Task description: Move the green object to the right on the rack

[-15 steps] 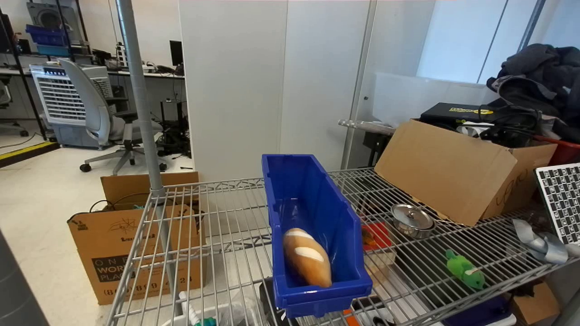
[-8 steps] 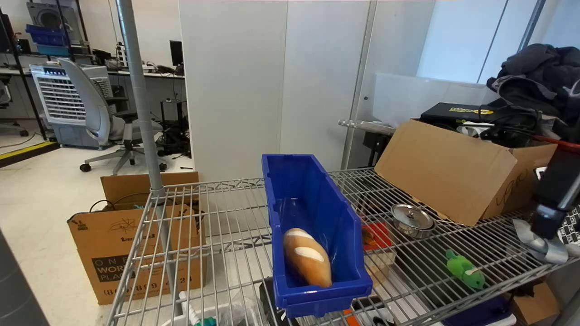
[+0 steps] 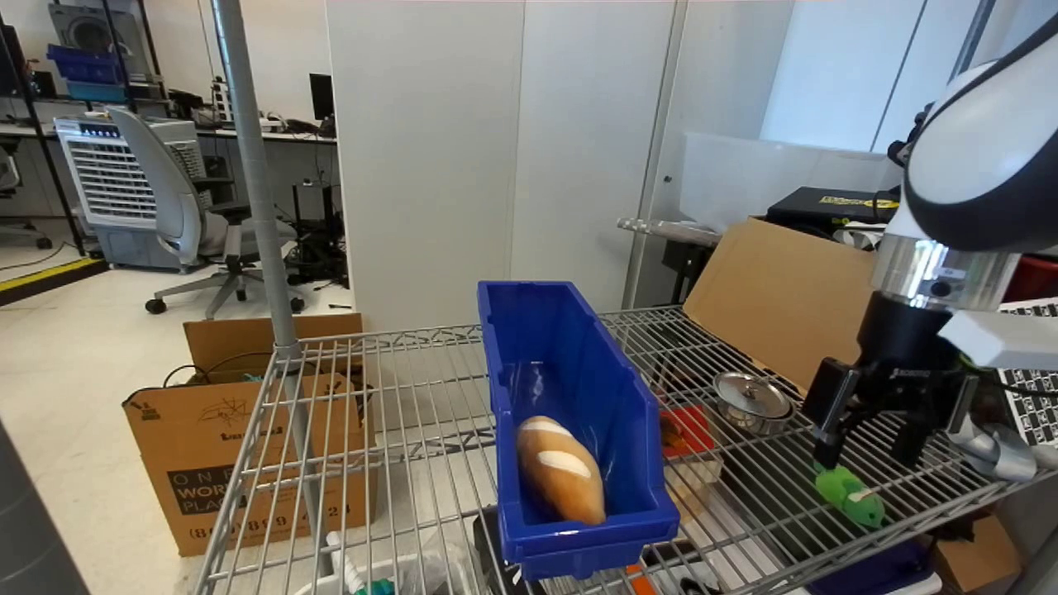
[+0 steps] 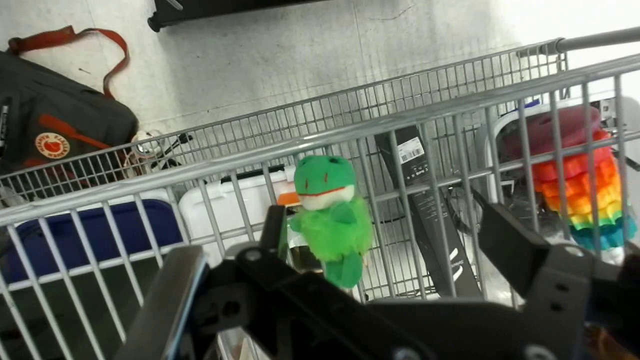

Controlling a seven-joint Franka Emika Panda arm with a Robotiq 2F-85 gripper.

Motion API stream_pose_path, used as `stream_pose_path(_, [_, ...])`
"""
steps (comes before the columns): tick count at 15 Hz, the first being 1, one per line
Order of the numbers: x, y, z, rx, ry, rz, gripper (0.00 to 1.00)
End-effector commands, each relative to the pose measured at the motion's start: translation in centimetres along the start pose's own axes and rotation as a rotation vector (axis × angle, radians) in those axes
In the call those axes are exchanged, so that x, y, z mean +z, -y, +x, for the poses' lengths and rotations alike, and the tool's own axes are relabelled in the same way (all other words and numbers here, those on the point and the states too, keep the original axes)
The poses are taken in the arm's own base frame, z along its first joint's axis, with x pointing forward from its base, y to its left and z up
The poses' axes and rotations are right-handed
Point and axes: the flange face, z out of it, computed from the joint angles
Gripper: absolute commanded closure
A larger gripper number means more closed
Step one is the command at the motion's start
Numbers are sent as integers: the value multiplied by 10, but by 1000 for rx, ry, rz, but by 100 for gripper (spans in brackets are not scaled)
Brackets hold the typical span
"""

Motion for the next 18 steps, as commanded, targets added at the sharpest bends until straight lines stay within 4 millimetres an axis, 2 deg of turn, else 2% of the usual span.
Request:
stream_pose_path(1, [24,0,31,31,-5,-31,28])
stream_pose_path(3, [33,0,40,41,-1,-45,38])
stream_pose_path(7, [45,-5,50,67,10,-71,70])
stream_pose_path(11, [31,-4,56,105,15,-44,98])
stream_pose_path(13, [13,-3,55,113,17,-16,100])
stream_pose_path(15, [-6,-5,49,118,18,5,98])
stream_pose_path(17, [-22,-18,39,138,23,-12,100])
stream_pose_path(18, [-27,-30,34,159,20,-28,99])
